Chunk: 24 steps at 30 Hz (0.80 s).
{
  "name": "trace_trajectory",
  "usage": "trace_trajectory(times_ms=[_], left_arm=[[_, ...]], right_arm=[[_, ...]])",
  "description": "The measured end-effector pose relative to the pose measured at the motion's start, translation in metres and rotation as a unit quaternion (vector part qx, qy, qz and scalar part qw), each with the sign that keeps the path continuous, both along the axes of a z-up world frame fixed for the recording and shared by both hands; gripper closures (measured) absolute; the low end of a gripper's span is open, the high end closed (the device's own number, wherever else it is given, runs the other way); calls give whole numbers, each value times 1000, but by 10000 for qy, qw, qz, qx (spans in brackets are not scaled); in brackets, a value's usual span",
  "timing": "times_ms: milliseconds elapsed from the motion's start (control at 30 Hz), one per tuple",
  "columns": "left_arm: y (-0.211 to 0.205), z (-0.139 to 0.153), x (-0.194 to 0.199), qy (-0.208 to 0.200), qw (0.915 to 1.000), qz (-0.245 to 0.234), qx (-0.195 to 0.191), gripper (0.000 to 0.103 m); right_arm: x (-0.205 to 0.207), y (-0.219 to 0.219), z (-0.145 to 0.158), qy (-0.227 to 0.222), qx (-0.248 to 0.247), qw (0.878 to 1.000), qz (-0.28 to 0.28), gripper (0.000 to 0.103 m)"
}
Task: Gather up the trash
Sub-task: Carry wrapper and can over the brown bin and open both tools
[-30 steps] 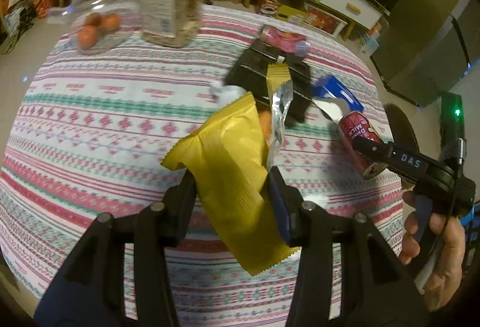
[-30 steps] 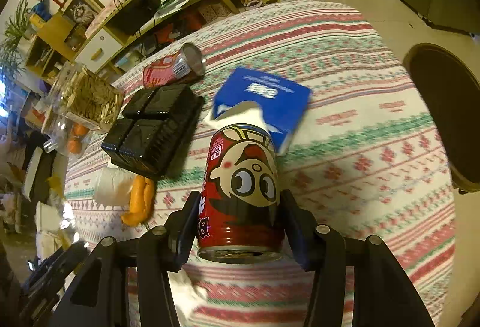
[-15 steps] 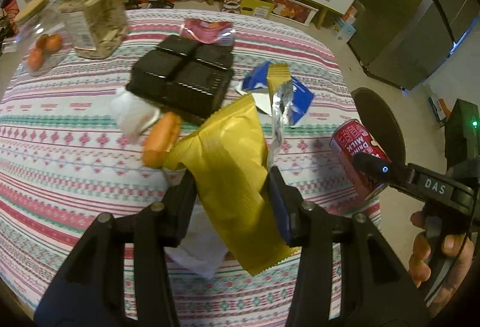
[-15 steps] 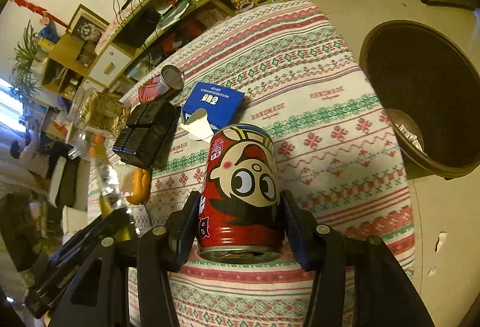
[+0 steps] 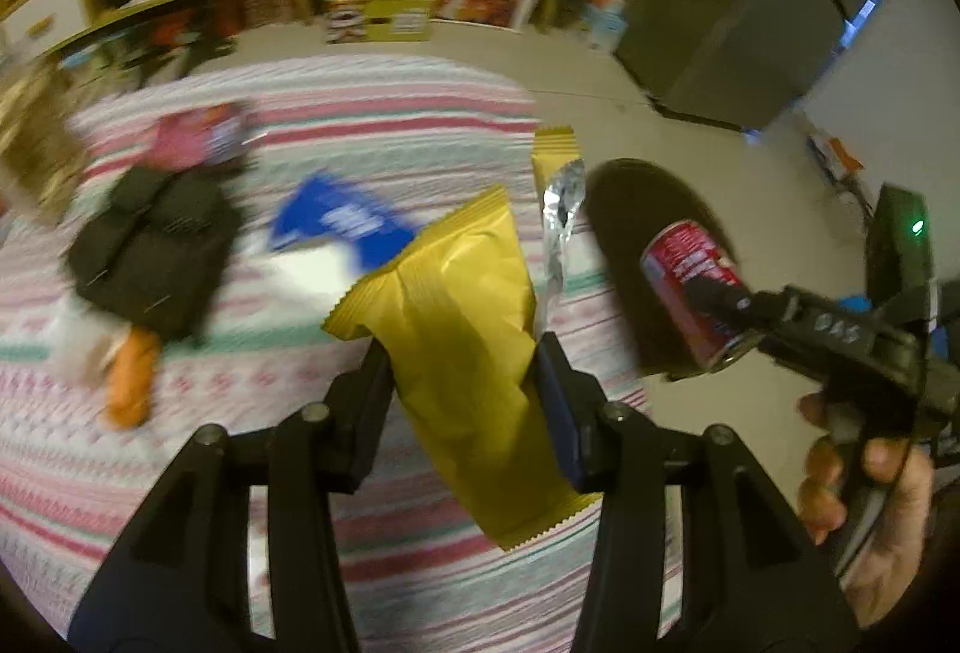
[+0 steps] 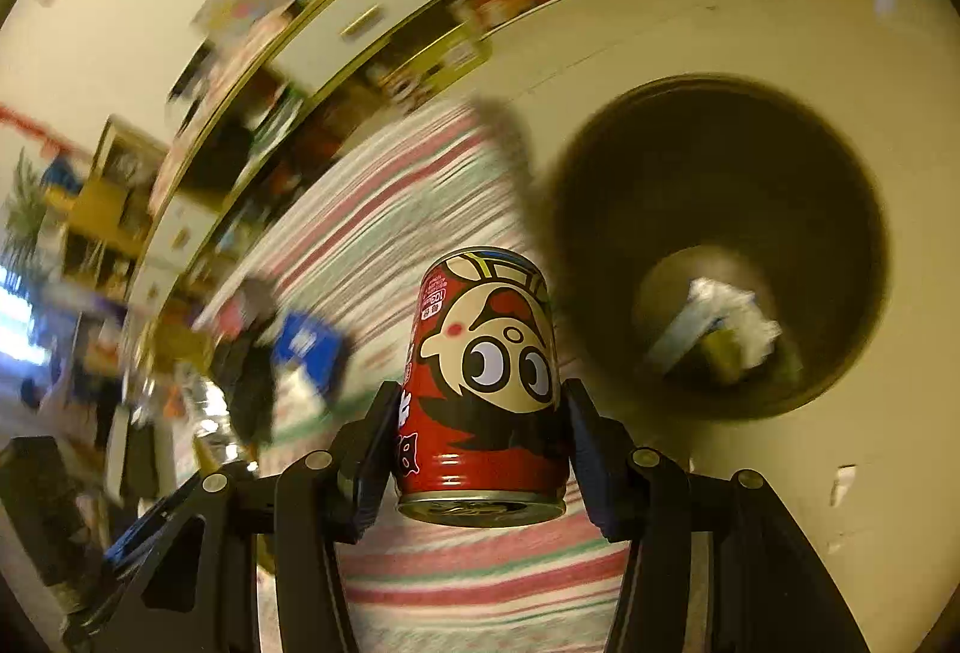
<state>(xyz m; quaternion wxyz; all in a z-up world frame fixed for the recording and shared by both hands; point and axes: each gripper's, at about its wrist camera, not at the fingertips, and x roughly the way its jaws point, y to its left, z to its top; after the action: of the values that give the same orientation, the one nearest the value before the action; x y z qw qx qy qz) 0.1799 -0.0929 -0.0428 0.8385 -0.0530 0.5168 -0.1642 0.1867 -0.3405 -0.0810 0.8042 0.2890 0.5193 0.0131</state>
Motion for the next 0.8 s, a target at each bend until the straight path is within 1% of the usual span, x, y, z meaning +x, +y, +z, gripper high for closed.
trace_trajectory(times_ms=[33,167,200,267,333,400,467,500,600,633,667,700,733,800], left_arm=[[-14,1,6,-16,10000,-85,-26,55],[-79,-1,30,13,9988,-468,-162,55],[-99,-6,37,84,9982,-556,-196,55],[-122,-14,45,157,9973,-661,-280,55],[-148,-25,53,214,9965,-778,-226,55],[-165,-38,59,282,9957,-879,-103,55],[-176,-52,66,364,9955,-871,14,55],[-178,-55,67,404,9954,-866,-3,55],[-182,-65,70,602,9937,-919,-227,53],[-183,-66,70,617,9932,-955,-246,46],[-184,-64,69,590,9936,-943,-174,41],[-185,-62,66,541,9941,-933,-140,30],[-182,-57,63,429,9947,-926,-107,23],[-177,-50,59,283,9951,-951,-45,23]], right_arm=[[-1,-20,-3,28,-29,9998,-212,50],[-8,-73,-11,103,-122,9971,-747,49],[-10,-83,-14,116,-121,9962,-853,49],[-13,-102,-17,135,-118,9947,-1012,49],[-17,-118,-22,144,-78,9933,-1145,49],[-19,-128,-26,162,-39,9922,-1236,49],[-21,-135,-30,180,-15,9916,-1277,49],[-20,-137,-32,187,-10,9916,-1280,49],[-19,-138,-34,191,-34,9919,-1257,49],[-19,-138,-34,188,-28,9919,-1252,49],[-18,-138,-34,187,-16,9920,-1252,49],[-18,-139,-35,185,-11,9920,-1251,49],[-17,-139,-35,183,-16,9920,-1251,49],[-17,-137,-35,191,-22,9920,-1246,49]])
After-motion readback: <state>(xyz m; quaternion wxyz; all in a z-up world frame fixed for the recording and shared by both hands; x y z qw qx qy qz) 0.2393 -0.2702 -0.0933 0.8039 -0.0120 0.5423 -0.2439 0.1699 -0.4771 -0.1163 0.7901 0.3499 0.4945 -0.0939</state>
